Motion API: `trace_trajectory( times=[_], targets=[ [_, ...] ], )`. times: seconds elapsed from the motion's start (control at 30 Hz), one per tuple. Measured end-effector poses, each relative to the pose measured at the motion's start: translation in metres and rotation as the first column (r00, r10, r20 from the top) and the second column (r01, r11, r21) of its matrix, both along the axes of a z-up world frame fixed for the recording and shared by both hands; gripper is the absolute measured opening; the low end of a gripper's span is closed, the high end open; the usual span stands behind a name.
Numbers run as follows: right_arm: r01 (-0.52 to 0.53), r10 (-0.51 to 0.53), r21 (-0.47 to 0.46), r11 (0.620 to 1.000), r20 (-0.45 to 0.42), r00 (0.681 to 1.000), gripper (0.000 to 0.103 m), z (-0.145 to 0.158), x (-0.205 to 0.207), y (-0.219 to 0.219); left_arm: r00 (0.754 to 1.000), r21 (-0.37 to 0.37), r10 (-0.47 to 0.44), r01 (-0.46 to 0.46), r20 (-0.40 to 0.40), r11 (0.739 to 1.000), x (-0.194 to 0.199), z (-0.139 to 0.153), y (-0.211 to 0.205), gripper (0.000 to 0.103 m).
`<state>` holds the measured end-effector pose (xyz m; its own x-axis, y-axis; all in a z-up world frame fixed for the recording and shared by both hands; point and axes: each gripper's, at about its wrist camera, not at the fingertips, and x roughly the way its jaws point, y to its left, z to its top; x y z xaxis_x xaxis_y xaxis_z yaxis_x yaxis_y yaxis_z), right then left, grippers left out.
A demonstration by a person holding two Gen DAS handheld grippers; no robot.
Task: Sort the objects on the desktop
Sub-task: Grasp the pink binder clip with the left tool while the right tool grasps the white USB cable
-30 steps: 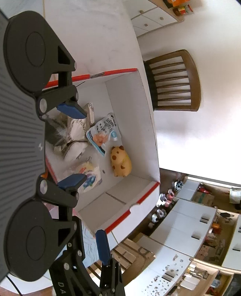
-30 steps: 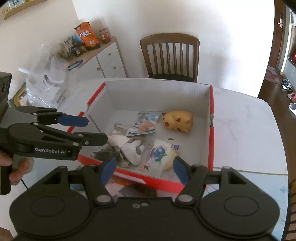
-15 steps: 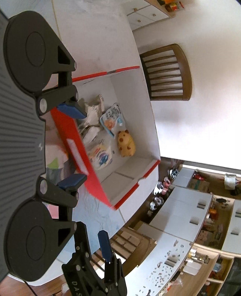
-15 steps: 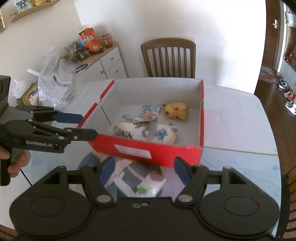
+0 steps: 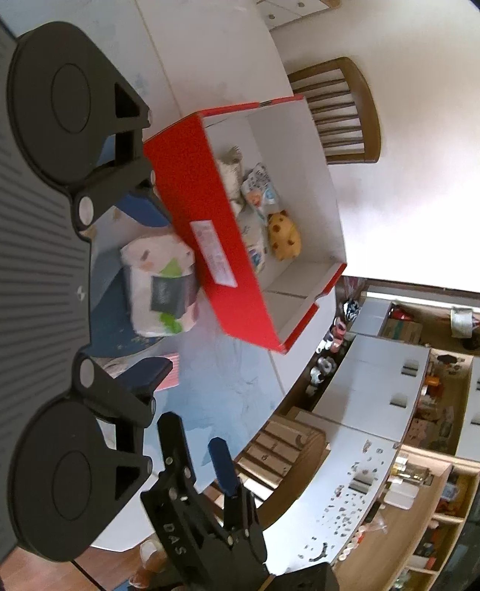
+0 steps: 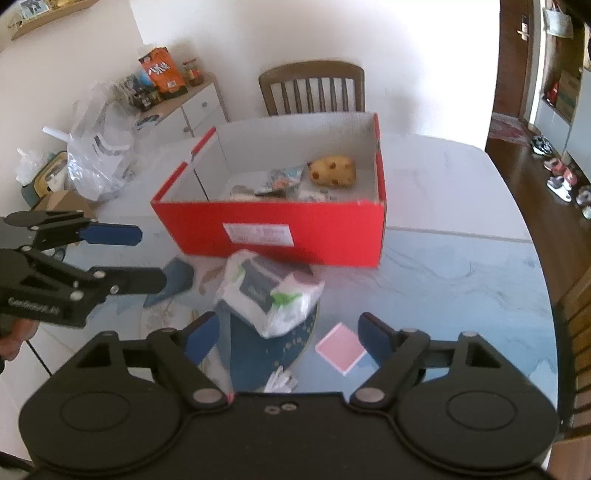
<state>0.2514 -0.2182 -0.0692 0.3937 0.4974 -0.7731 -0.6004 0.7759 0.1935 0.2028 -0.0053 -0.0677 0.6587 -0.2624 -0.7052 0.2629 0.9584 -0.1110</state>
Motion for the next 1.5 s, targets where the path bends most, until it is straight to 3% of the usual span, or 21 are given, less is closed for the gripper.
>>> trace_trajectory(
  times=[0.07, 0.2, 0.3, 0.8, 1.1, 1.27, 1.5],
  targets=[
    [0.012, -0.012, -0.01, 1.0, -0.001, 1.0, 0.085, -0.006, -0.005, -0.001, 1.0, 0.014, -0.005, 0.005, -0.003, 1.0, -0.007, -0.006, -0.003, 0.087],
    [0.045, -0.045, -0.007, 0.999, -0.022, 0.999, 0.086, -0.021, -0.015, -0.006, 0.999, 0.021, -0.033, 0.033, -0.002, 0.999, -0.023, -0.017, -0.005, 0.089],
    [0.062, -0.063, -0.018, 0.998, -0.046, 0.997, 0.086, -0.034, -0.02, -0.008, 0.998, 0.028, -0.058, 0.058, 0.002, 0.998, -0.034, -0.028, -0.007, 0.103],
    [0.104, -0.11, -0.069, 0.992, -0.095, 0.989, 0.085, -0.075, -0.032, 0.003, 0.976, 0.104, -0.217, 0.219, -0.036, 0.97, -0.064, -0.078, -0.039, 0.103],
    [0.088, -0.098, -0.1, 0.991, -0.096, 0.991, 0.083, -0.09, -0.029, 0.02, 0.966, 0.136, -0.252, 0.257, -0.053, 0.957, -0.061, -0.102, -0.055, 0.103],
    [0.084, -0.097, -0.122, 0.989, -0.106, 0.99, 0.075, -0.099, -0.027, 0.026, 0.966, 0.137, -0.252, 0.259, -0.064, 0.956, -0.058, -0.112, -0.06, 0.103],
    [0.059, -0.068, -0.175, 0.983, -0.048, 0.997, 0.073, -0.101, -0.03, 0.037, 0.965, 0.125, -0.25, 0.257, -0.074, 0.958, -0.052, -0.12, -0.06, 0.102]
  ],
)
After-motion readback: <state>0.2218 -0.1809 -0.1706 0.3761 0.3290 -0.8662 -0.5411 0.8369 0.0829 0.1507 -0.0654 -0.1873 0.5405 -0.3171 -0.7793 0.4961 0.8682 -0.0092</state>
